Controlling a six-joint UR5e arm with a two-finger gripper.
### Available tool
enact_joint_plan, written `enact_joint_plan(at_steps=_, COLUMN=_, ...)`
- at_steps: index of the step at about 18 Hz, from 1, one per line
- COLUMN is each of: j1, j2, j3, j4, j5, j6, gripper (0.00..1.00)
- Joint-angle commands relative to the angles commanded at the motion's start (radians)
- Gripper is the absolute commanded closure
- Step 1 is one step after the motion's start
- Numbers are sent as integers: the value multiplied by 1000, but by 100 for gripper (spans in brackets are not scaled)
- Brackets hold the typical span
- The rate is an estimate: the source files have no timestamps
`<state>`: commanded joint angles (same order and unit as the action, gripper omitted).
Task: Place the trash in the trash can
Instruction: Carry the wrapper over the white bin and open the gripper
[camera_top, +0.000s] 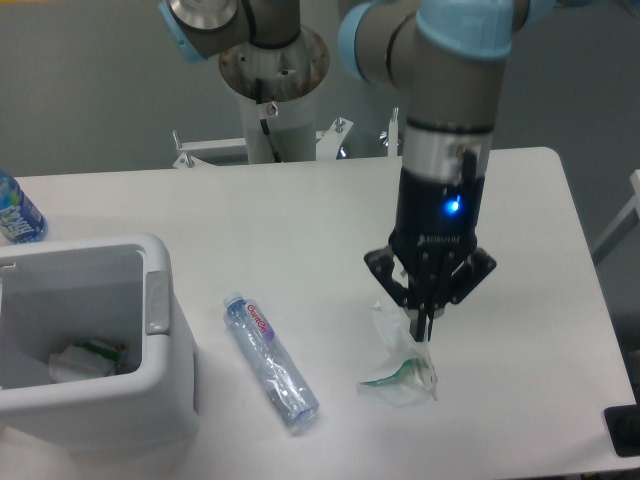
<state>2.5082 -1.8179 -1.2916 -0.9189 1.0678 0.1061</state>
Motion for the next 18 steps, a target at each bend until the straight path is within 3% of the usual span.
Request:
enact_joint_plan(at_steps=6, j1=-150, j2=77, j3=-6, j4=21, j5=-8, j6=-25, gripper=100)
enact_joint_plan(at_steps=11, j1=-305, j2=85, j3=-72, j4=38, j5=-3, j6=-26, gripper=100)
enact_joint_plan(at_steps=13, j1=-325, j2=83, j3=-107, j4=52, j5=-2, j6=-25, gripper=96)
enact_joint_plan(at_steps=14, j1=-327, j2=80, j3=-121, j4=61, j5=-2, j6=-22, gripper=70)
enact_joint_plan(at_steps=15, j1=-338, j2=78, j3=-130, j4=74, j5=-2, j6=-13, gripper=21)
enact_joint_plan(at_steps=16, j1=-341, j2=75, j3=-133, j4=78, j5=-2, j6=-5, gripper=0)
enact_joint_plan(at_steps=18, j1=-342, j2=80, j3=-135, j4=80, j5=-2, j6=-13, gripper=0)
